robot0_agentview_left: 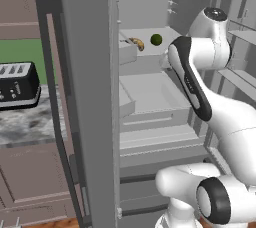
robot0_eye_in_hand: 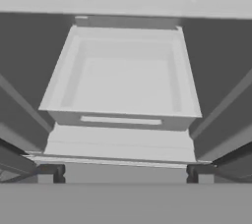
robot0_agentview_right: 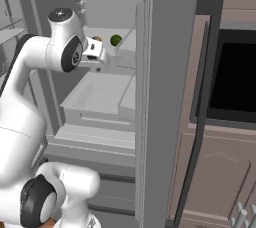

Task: Pick lime from the fridge and place it on the plate on the counter.

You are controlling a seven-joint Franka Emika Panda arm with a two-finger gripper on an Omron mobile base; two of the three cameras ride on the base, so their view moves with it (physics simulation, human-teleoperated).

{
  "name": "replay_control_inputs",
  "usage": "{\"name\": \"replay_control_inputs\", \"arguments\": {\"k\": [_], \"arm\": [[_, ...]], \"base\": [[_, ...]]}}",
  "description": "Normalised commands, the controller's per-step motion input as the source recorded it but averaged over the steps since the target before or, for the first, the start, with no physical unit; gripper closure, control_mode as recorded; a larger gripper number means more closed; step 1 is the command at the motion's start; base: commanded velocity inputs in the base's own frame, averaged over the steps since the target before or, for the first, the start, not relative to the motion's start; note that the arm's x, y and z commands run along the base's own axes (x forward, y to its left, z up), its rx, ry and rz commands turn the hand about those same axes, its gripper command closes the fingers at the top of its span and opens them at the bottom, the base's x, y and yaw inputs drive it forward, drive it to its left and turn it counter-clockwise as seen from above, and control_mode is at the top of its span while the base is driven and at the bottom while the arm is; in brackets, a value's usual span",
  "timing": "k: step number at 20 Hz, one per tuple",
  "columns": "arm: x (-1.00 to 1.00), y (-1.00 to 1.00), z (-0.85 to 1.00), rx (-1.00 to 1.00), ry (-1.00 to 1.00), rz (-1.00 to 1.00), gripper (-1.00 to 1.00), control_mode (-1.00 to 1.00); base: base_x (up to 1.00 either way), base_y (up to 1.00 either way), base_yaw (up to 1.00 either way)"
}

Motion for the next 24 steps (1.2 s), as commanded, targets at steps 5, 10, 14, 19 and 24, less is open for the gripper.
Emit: {"name": "replay_control_inputs", "arguments": {"k": [5,10,14,19,24], "arm": [[0.07,-0.23,0.48,0.06,0.0,0.0,-1.0,-1.0],[0.4,-0.01,0.37,0.04,0.0,-0.04,-1.0,-1.0],[0.56,-0.01,0.19,0.03,-0.02,-0.04,-1.0,-1.0],[0.64,0.0,0.03,0.06,-0.01,-0.01,-1.0,-1.0],[0.66,0.0,0.0,0.04,0.0,-0.02,-1.0,-1.0]], "base": [[0.0,0.0,0.0],[0.0,0.0,0.0],[0.0,0.0,0.0],[0.0,0.0,0.0],[0.0,0.0,0.0]]}}
